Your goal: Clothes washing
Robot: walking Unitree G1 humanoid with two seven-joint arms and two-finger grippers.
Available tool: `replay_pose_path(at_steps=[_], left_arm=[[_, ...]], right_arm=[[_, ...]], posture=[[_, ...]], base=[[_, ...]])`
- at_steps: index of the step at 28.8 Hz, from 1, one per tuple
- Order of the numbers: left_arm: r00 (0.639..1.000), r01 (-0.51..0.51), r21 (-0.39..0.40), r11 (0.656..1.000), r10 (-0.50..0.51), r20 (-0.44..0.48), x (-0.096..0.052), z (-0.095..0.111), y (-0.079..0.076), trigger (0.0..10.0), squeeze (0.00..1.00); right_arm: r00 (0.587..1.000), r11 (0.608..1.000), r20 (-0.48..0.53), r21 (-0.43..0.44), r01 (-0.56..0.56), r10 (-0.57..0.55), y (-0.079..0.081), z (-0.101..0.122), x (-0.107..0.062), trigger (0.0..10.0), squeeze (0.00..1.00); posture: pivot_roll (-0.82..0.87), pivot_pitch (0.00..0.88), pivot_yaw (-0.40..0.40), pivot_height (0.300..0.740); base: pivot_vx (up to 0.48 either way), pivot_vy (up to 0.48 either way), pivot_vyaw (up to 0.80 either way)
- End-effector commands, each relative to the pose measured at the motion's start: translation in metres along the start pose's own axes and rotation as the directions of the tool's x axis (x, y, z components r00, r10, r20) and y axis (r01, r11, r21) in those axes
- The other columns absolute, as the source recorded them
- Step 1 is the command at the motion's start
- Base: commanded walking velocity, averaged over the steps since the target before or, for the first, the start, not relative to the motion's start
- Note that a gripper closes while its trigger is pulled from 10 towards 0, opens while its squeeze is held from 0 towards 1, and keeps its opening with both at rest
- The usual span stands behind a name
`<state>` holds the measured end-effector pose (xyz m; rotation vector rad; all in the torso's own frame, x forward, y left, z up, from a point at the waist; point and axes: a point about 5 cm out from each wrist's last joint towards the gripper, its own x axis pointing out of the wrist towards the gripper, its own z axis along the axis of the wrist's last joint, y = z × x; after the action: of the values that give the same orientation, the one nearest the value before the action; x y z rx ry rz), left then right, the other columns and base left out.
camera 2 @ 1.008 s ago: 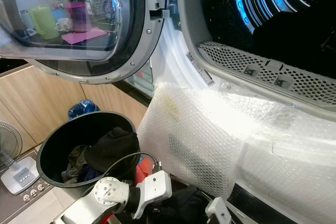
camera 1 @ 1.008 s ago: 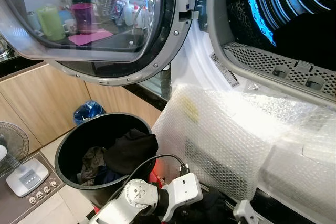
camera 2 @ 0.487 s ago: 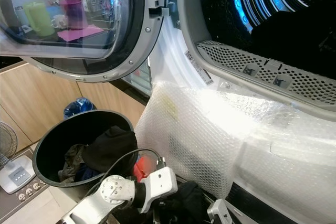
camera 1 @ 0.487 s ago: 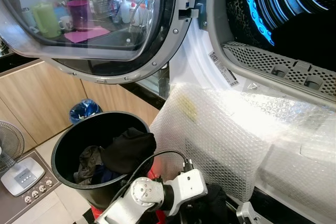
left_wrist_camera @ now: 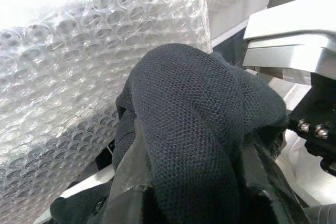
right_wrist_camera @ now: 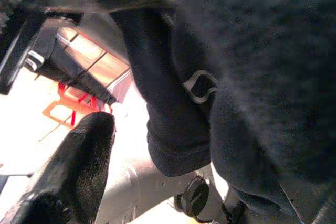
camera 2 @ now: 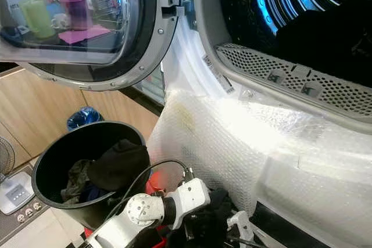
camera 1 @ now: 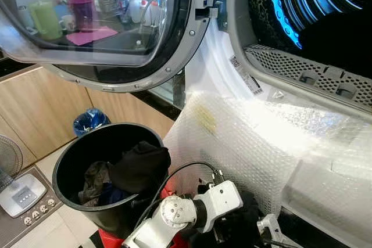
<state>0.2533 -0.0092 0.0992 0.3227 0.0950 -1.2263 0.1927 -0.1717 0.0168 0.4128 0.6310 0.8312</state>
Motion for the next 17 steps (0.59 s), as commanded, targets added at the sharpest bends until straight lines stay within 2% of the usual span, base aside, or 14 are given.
replay_pose_path(at_steps=[1,10,15,17], left_arm=[[0.999,0.011,0.021,1.0,-0.012,0.052,0.005,0.011,-0.003,0.0,0.0],[0.999,0.006,0.021,1.0,-0.007,0.053,0.005,0.011,-0.003,0.0,0.0],[0.999,0.0,0.019,1.0,-0.001,0.053,0.005,0.011,-0.003,0.0,0.0],[0.999,0.001,0.011,1.0,-0.001,0.052,0.005,0.011,-0.003,0.0,0.0]], right_arm=[[0.998,0.998,0.022,0.039,0.058,-0.058,-0.002,-0.003,0.005,10.0,0.0],[0.97,0.973,0.103,0.104,0.208,-0.218,-0.012,-0.001,0.016,10.0,0.0],[0.955,0.962,0.176,0.178,0.206,-0.237,-0.011,0.001,0.019,10.0,0.0],[0.936,0.951,0.238,0.228,0.207,-0.261,-0.012,0.006,0.019,10.0,0.0]], posture=[[-0.1,0.079,-0.008,0.74],[-0.09,0.082,-0.002,0.74],[-0.09,0.084,0.002,0.74],[-0.09,0.086,0.005,0.74]], base=[[0.0,0.0,0.0],[0.0,0.0,0.0],[0.0,0.0,0.0],[0.0,0.0,0.0]])
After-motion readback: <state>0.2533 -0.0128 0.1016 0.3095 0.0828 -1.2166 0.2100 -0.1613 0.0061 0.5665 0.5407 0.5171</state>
